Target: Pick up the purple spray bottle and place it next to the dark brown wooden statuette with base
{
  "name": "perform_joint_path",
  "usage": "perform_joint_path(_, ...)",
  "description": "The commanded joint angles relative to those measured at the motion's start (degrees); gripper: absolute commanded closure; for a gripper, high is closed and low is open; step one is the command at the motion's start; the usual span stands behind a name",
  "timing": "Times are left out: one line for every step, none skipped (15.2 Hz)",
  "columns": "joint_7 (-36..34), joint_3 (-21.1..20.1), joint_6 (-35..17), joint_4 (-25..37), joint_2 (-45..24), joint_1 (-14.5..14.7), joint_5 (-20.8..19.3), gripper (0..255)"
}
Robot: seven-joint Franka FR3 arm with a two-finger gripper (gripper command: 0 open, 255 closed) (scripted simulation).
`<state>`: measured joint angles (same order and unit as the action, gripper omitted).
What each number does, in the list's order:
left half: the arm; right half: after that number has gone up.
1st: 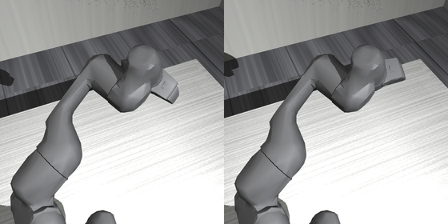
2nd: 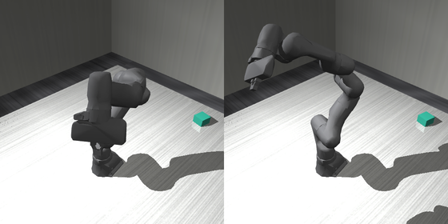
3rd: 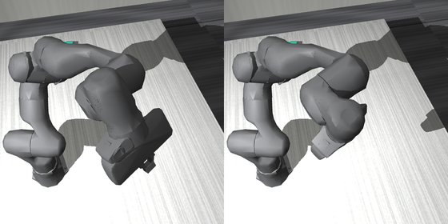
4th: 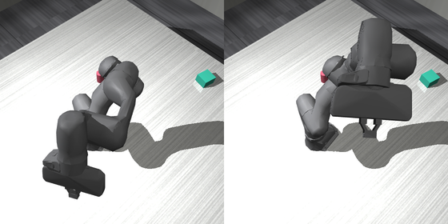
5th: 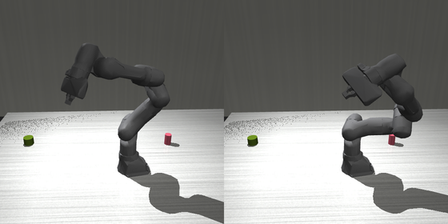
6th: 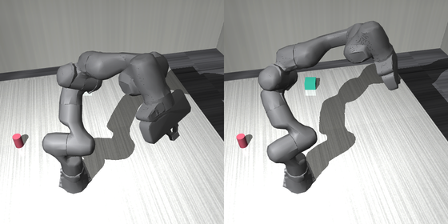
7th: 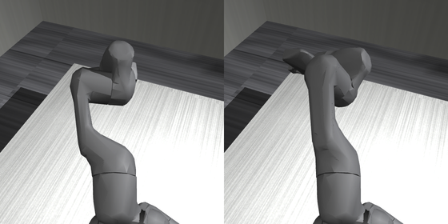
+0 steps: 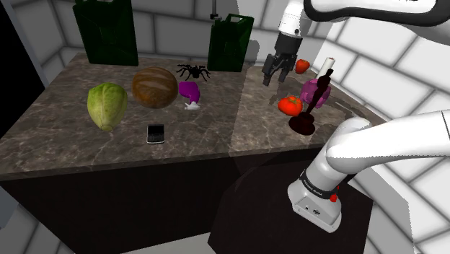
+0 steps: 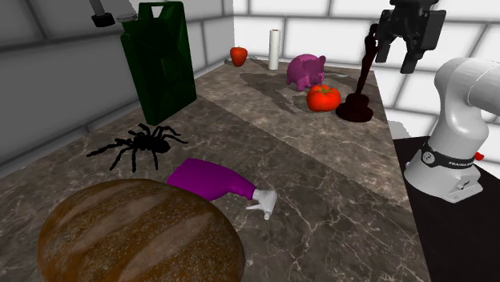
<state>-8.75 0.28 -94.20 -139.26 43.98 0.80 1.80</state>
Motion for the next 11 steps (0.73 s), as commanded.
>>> perform_joint_path(0.0,0.0,0.0,0.0,0.0,0.0,0.0,0)
perform_joint_path(-1.2,-0.6,-2.1,-0.3,-1.4,0.0,0.4,0)
perform_joint_path(-2.4,-1.3,-4.3,-0.6,-2.8,-0.1,0.8,0)
perform_joint_path(-3.5,-1.9,-6.4,-0.8,-4.4,-0.1,1.2,0)
perform_joint_path(-4.7,-2.5,-8.5,-0.8,-6.0,-0.2,1.5,0)
perform_joint_path(-5.9,-3.1,-10.5,-0.8,-7.7,-0.3,1.8,0)
perform_joint_path(-7.0,-3.7,-12.6,-0.7,-9.4,-0.4,2.0,0)
perform_joint_path(-8.2,-4.3,-14.6,-0.5,-11.2,-0.5,2.2,0)
perform_joint_path(-9.4,-4.8,-16.6,-0.2,-13.1,-0.6,2.3,0)
perform_joint_path(-10.5,-5.4,-18.5,0.2,-15.0,-0.7,2.4,0)
perform_joint_path(-11.7,-5.9,-20.4,0.7,-16.9,-0.9,2.4,0)
